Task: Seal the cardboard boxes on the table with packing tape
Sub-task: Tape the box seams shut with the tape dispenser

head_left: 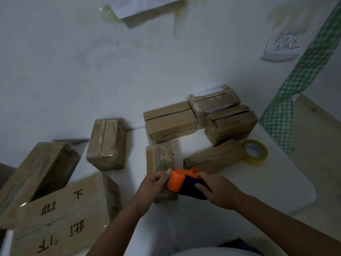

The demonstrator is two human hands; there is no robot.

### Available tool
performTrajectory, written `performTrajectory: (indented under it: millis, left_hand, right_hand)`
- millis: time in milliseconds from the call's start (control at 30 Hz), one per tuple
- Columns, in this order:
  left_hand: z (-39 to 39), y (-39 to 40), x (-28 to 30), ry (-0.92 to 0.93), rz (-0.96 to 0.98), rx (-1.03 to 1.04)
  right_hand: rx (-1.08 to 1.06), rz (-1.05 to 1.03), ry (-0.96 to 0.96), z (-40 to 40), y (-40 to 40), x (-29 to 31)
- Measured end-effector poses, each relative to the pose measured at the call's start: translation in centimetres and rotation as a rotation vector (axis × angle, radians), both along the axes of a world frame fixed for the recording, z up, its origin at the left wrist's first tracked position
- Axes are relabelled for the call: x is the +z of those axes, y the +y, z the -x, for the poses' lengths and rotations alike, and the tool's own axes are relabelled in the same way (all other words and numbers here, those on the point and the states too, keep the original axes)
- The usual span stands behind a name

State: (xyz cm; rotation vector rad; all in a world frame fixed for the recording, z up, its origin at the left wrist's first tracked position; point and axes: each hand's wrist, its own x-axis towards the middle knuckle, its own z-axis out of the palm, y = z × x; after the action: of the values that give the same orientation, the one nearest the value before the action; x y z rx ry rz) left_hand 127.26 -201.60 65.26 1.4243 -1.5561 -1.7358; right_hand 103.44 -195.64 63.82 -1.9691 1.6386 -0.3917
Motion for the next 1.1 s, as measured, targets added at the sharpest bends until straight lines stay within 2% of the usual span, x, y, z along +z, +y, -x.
performTrajectory:
  millis: [200,300,433,600,767,900,1100]
  left_hand:
    - [-0.6,0.5,-0.2,0.208,-0.241,0.096]
    - [-0.5,0.9,-0.9,0.239,-0.299,0.201]
    - [-0.3,1.6,-1.3,0.164,-0.270,0.278]
    - [-0.8,2.3,-1.7,0.137,-0.234,0.360]
    - [-6.2,1.6,-2.6,0.142,-0.218,0.716]
    - [-7.5,2.1,-4.2,0.102,-0.303,0.713]
    - [-5.8,2.4,-5.2,0.087,-0.215,0.831]
  right_hand:
    - [0.011,-0.074,-0.100,0.2,-0.3,0.8]
    - [-0.029,-0.102,-0.112,-0.3,-0.8,1.2]
    - [-0.052,-0.118,0.015,-1.0,-1.4,1.6]
    - [0.034,-0.048,0.095,-1.3,-1.8,1.9]
    - [0.067,-0.131,0.288,1.5,-1.8,1.2]
    - [0.022,-0.155,0.310,2.8,-2.5,0.5]
    - [-0.031,-0.100,0.351,2.3,-3.4,0.0]
